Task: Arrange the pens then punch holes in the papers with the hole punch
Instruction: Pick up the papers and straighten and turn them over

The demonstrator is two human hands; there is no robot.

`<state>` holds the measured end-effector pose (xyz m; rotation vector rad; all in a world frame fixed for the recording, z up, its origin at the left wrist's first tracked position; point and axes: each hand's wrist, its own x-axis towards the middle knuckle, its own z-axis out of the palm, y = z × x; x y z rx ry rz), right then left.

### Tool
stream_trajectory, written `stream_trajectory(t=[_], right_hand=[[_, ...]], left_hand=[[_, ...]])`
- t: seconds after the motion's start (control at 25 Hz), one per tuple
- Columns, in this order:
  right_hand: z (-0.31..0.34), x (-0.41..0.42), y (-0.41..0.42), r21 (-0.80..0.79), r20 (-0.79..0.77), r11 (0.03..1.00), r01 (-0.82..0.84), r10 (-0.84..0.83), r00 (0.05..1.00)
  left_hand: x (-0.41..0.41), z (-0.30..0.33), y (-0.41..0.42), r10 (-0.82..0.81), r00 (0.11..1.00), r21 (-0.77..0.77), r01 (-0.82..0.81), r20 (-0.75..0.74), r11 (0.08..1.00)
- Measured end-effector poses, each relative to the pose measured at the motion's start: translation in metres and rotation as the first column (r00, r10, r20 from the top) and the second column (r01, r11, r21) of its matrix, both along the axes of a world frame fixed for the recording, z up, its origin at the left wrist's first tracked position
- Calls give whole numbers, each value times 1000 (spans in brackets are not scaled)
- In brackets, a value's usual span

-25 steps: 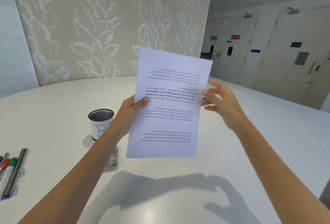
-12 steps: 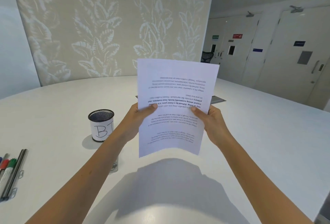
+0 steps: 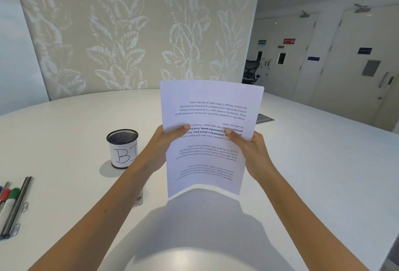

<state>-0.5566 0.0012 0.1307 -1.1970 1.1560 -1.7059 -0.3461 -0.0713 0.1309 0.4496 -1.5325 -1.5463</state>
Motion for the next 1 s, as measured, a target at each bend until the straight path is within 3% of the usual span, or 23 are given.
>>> stream_trajectory(t=[0.24,0.48,0.68,0.76,0.84,0.92,1.0], right_hand=[[-33,12,4,78,-40,997,16,-13,999],[-20,12,3,27,-28,1000,1,0,1000],[-45,21,11,77,-13,997,8,-7,1000],[-44,19,10,76,-37,997,29,-26,999],[-32,13,9,61,-101,996,63,-56,993],[-13,5,11,37,-220,995,89,-79,972],[9,-4,18,28,-376,993,115,-96,922]], left_hand=[[4,-35,10,12,993,-14,-10,121,1000],[6,-26,11,33,998,5,-33,60,999],[11,-51,15,23,993,34,-27,118,999],[13,-51,13,81,990,-47,-77,113,996],[19,-39,4,257,960,-155,-238,114,959],[33,-17,-10,468,877,-381,-399,105,834],[54,6,-23,600,794,-585,-445,92,678]])
